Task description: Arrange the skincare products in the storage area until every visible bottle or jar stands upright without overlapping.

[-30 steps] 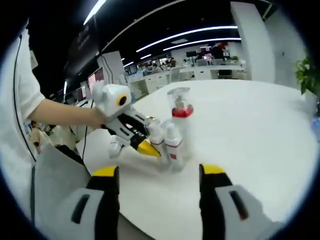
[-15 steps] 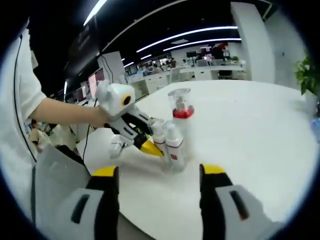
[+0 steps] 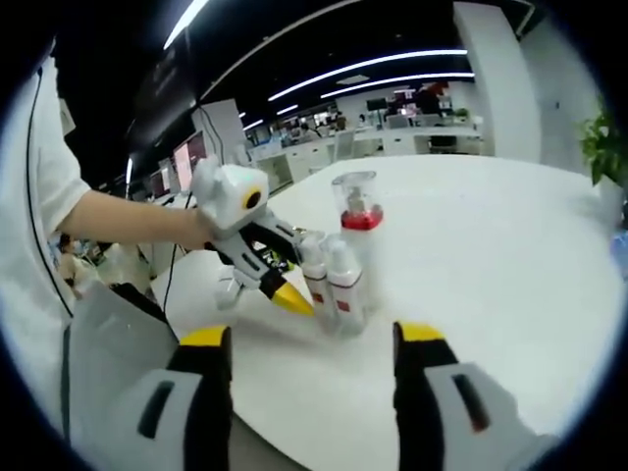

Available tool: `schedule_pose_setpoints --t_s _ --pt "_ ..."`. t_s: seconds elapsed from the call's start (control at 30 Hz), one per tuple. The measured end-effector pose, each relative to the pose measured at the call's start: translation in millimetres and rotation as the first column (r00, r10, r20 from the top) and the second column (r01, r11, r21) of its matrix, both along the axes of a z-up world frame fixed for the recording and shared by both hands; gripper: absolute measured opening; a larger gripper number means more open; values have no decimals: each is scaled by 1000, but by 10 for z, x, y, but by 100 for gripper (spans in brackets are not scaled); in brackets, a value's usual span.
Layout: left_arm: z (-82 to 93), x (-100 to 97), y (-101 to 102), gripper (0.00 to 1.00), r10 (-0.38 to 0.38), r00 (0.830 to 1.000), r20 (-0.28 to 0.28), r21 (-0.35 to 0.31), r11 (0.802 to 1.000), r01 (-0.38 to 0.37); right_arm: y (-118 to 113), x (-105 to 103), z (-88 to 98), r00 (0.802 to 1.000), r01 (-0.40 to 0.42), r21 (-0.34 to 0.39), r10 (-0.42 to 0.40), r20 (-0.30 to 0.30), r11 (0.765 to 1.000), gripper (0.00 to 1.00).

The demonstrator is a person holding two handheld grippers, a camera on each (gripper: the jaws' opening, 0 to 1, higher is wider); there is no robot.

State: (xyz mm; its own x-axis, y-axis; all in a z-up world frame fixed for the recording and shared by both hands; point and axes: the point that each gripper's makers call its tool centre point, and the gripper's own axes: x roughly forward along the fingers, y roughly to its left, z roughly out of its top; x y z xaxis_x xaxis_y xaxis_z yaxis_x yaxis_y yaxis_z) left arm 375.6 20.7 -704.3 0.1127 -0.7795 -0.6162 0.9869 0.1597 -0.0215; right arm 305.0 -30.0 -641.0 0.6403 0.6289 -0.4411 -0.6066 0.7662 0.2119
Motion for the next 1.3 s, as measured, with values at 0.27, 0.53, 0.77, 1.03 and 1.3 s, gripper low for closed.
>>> schedule_pose_setpoints --t_s 0.27,0.53,0.77,1.03,1.3 --pt "22 -43 104 43 55 998 -28 17 998 -54 10 -3 32 1000 -3 -8 3 8 1000 69" --pt "15 -104 258 54 128 991 -50 52 991 -126 18 -45 54 1000 -8 -15 8 13 1000 71" --pt "60 -151 387 60 206 975 -78 34 978 -204 -15 -73 84 1000 -1 -12 2 19 1000 75" --pt "113 -225 553 68 308 945 -113 23 951 -307 -14 -92 138 999 0 -6 1 35 1000 79" --pt "162 -301 727 73 378 918 -122 10 925 -380 55 -130 186 999 -14 6 13 39 1000 82"
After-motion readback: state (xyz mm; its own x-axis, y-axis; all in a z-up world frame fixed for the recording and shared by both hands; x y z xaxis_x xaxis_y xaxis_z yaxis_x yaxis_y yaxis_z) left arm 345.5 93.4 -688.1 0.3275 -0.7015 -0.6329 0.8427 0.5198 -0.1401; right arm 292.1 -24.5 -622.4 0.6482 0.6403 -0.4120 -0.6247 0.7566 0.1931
